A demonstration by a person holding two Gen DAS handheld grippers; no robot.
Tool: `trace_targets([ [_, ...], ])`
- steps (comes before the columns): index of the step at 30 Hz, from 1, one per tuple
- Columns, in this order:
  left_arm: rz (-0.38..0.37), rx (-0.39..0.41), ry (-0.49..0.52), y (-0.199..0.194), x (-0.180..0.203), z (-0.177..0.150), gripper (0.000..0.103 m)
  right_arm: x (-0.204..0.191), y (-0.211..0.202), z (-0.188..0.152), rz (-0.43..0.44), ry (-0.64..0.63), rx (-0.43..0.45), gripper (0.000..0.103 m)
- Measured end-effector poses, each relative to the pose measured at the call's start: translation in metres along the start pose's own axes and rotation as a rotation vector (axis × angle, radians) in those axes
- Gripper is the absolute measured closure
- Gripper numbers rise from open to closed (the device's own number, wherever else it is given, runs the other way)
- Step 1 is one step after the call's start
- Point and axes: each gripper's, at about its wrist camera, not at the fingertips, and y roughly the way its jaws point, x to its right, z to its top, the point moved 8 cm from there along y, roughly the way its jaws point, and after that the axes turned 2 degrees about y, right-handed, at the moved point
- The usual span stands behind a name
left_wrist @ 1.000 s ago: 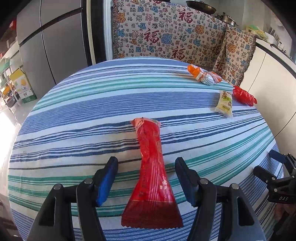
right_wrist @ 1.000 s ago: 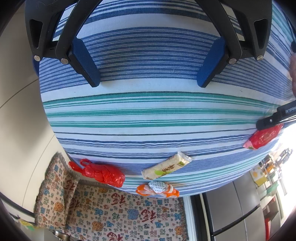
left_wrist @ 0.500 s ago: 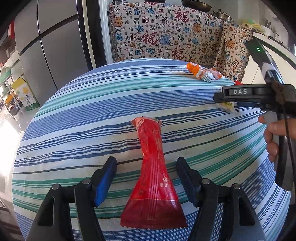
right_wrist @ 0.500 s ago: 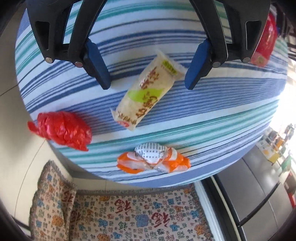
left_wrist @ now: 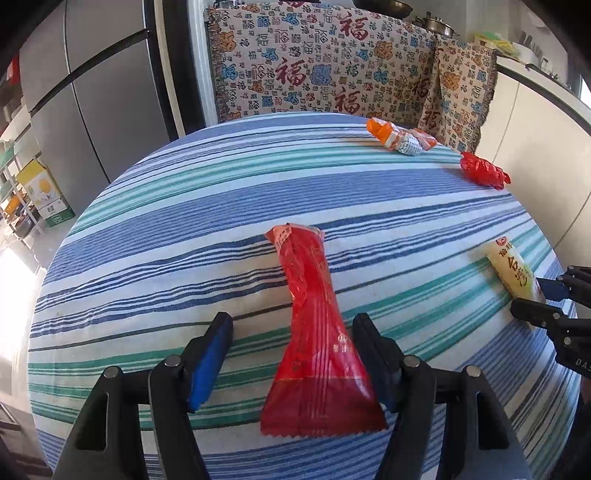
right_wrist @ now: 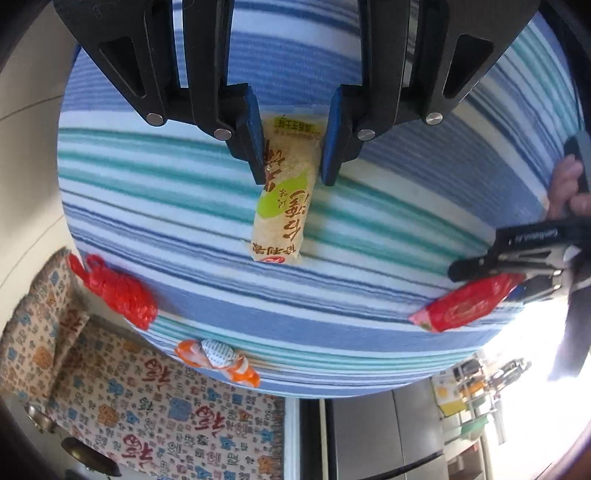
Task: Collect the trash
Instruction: 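Carry the red wrapper and cake packet over the wastebasket and open both tools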
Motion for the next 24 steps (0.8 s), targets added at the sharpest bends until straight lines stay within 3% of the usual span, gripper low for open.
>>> trace_targets([
  [2, -0.055, -0.025, 0.014, -0.007, -0.003, -0.005, 0.034, 0.007, -0.008, -0.010, 0.018, 0.029, -0.020, 0.044],
  [4, -0.140, -0.020, 0.024, -0.018, -0.003, -0.007, 0.034, 0.014, -0.016, -0.011, 0.032, 0.048, -0.012, 0.039],
  [6, -0.184, 0.006, 0.042, -0.027, -0.001, -0.005, 0.034, 0.019, -0.019, -0.010, 0.025, 0.048, -0.025, 0.038],
  [10, -0.199, 0.041, 0.050, -0.031, 0.005, 0.007, 0.034, 0.018, -0.018, 0.003, 0.013, 0.052, -0.058, 0.037],
  [18, -0.159, 0.002, 0.013, 0.000, 0.008, 0.030, 0.034, 0.012, -0.004, 0.024, -0.045, 0.049, -0.142, 0.037],
  [20, -0.144, -0.008, 0.028, 0.003, 0.008, 0.028, 0.035, 0.014, 0.002, 0.027, -0.048, 0.057, -0.158, 0.041],
  [21, -0.134, -0.006, 0.037, 0.002, 0.008, 0.027, 0.042, 0.014, 0.005, 0.028, -0.043, 0.059, -0.167, 0.047],
  [22, -0.129, -0.004, 0.045, 0.002, 0.008, 0.026, 0.050, 0.015, 0.007, 0.027, -0.038, 0.061, -0.176, 0.065],
  [23, -0.126, -0.007, 0.051, 0.002, 0.007, 0.025, 0.069, 0.016, 0.008, 0.028, -0.033, 0.070, -0.174, 0.084],
  [24, -0.126, -0.011, 0.049, 0.002, 0.006, 0.023, 0.082, 0.018, 0.006, 0.029, -0.037, 0.082, -0.163, 0.086],
])
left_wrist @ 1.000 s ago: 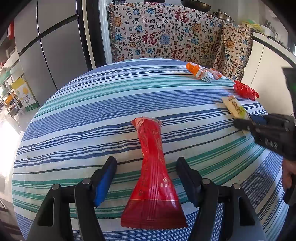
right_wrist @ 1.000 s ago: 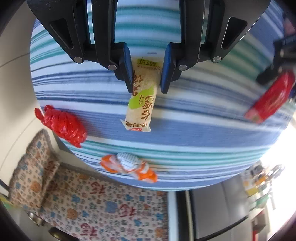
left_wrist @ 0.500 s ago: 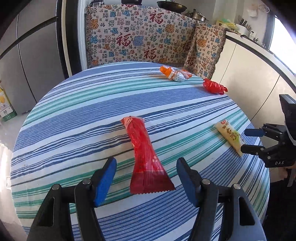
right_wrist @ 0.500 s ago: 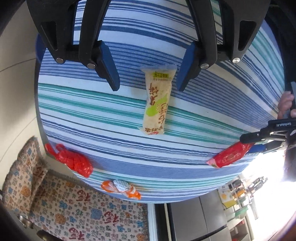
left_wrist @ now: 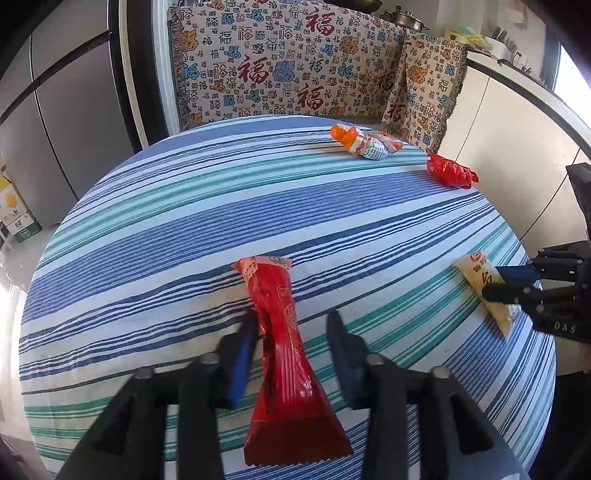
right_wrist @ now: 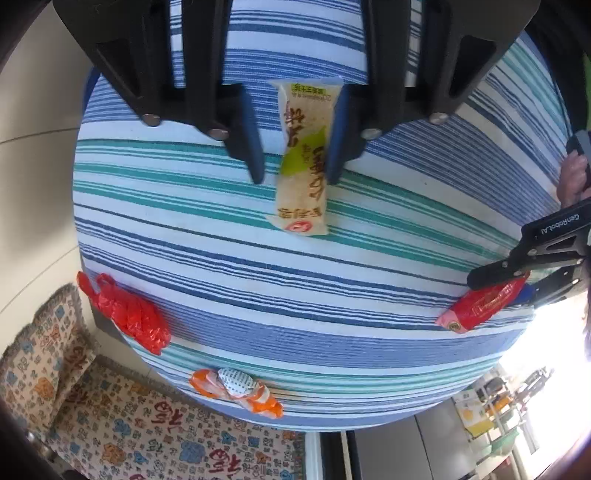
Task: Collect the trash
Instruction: 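Carry the red wrapper and cake packet over the wastebasket and open both tools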
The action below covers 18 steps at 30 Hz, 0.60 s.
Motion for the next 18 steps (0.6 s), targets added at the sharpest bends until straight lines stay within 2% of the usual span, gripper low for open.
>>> trace_targets([
  [3, -0.024, 0.005, -0.030, -0.003, -0.004, -0.002, 0.087, 0.001, -0.013, -0.001, 0.014, 0.016, 0.034, 0.088],
  [11, -0.121, 0.098, -0.028, -0.033, 0.024, 0.001, 0.090, 0.016, -0.052, -0.017, 0.054, 0.049, 0.106, 0.088],
  [15, -0.180, 0.109, -0.041, -0.041, 0.051, 0.001, 0.091, 0.043, -0.072, -0.032, 0.062, 0.106, 0.138, 0.088],
  [18, -0.213, 0.118, -0.002, -0.049, 0.085, 0.006, 0.091, 0.081, -0.087, -0.049, 0.045, 0.164, 0.165, 0.088],
])
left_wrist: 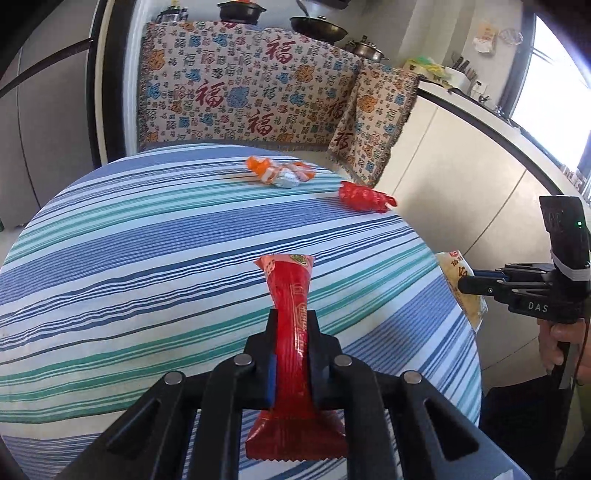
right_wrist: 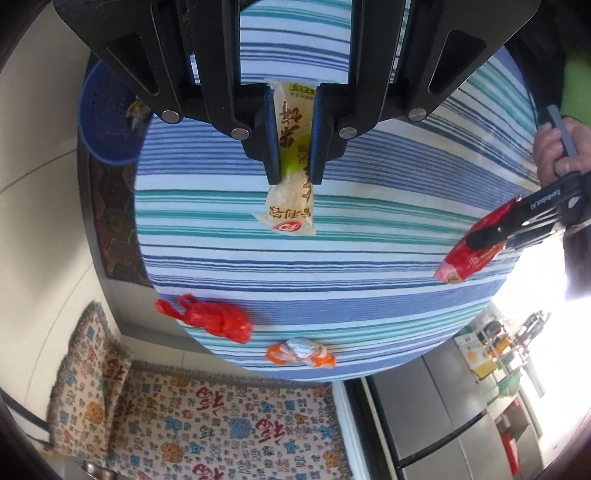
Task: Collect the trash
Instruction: 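Carry the red wrapper and cake packet over the wastebasket and open both tools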
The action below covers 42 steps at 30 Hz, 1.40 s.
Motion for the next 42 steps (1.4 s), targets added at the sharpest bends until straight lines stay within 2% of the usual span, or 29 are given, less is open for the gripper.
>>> trace_targets([
  [4, -0.091, 0.002, 0.039, 0.010, 0.065, 0.013, 0.091, 0.065, -0.029, -0.016, -0.062, 0.089, 0.033, 0.088],
  [11, -0.240, -0.023, 0.133, 0.051, 0.194, 0.033, 0.091, 0.170, -0.075, -0.045, -0.171, 0.210, 0.090, 0.088],
  [15, -0.290, -0.045, 0.176, 0.083, 0.258, 0.040, 0.091, 0.212, -0.089, -0.059, -0.201, 0.262, 0.111, 0.088],
  [18, -0.312, -0.072, 0.192, 0.111, 0.291, 0.042, 0.091, 0.240, -0.090, -0.067, -0.214, 0.301, 0.118, 0.088],
  [23, -0.322, -0.117, 0.207, 0.155, 0.327, 0.034, 0.091, 0.274, -0.078, -0.082, -0.217, 0.362, 0.124, 0.088],
  [30, -0.305, -0.172, 0.205, 0.204, 0.351, 0.022, 0.091, 0.300, -0.056, -0.099, -0.211, 0.410, 0.114, 0.088],
  [42, -0.299, -0.217, 0.241, 0.242, 0.371, 0.009, 0.090, 0.314, -0.047, -0.099, -0.175, 0.439, 0.114, 0.086],
])
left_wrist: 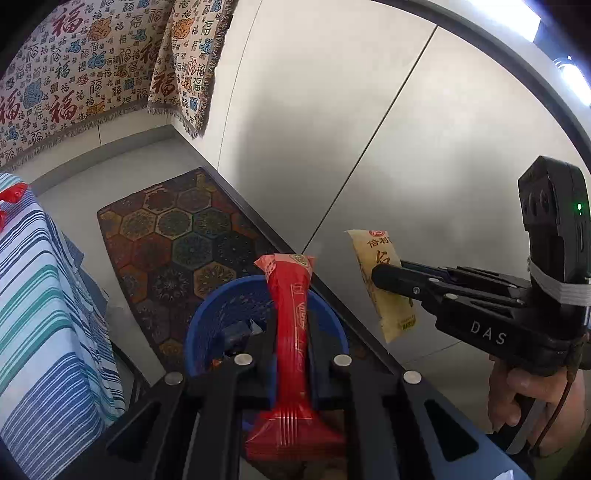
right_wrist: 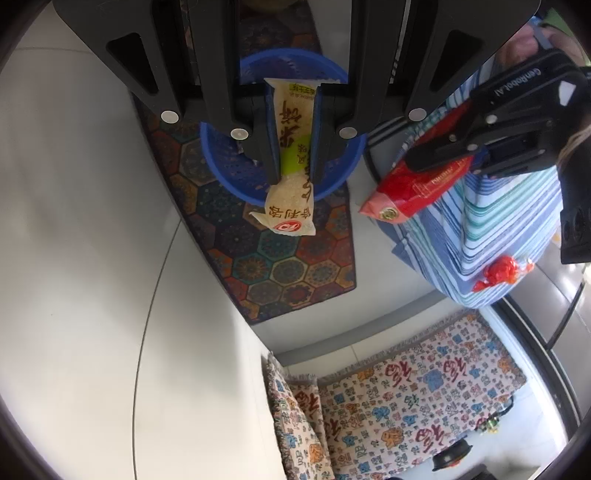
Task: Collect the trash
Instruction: 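Carry the red wrapper and cake packet over the wastebasket and open both tools, then move both tools back over the table toward the red bag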
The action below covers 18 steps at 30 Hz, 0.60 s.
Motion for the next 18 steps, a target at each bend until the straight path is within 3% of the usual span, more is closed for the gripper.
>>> trace_targets([
  [2, 0.011, -0.004, 0.001, 0.005, -0.001, -0.001, 0.084, 0.003, 0.003, 0.001, 0.005, 0.013, 0.001, 0.081],
  [3, 0.011, -0.012, -0.004, 0.008, -0.001, -0.001, 0.069, 0.003, 0.005, 0.003, 0.012, 0.019, -0.002, 0.075],
  [4, 0.004, -0.012, -0.010, 0.010, -0.001, 0.000, 0.061, 0.003, 0.006, 0.003, 0.018, 0.026, -0.002, 0.062],
  [5, -0.001, -0.006, -0.017, 0.011, -0.002, 0.001, 0.052, 0.004, 0.005, 0.003, 0.017, 0.028, 0.001, 0.058],
  [7, 0.005, -0.003, -0.024, 0.011, -0.004, 0.002, 0.051, 0.004, 0.003, 0.003, 0.008, 0.027, 0.008, 0.057],
  [12, 0.013, 0.000, -0.028, -0.003, -0.006, 0.001, 0.051, 0.005, -0.004, 0.006, -0.031, 0.020, 0.045, 0.041],
  [16, 0.034, 0.023, -0.008, -0.033, -0.007, -0.005, 0.048, 0.004, -0.012, 0.010, -0.078, 0.001, 0.086, 0.026],
  [18, 0.059, 0.039, 0.001, -0.054, -0.012, -0.014, 0.043, 0.002, -0.015, 0.013, -0.099, -0.014, 0.105, 0.025],
])
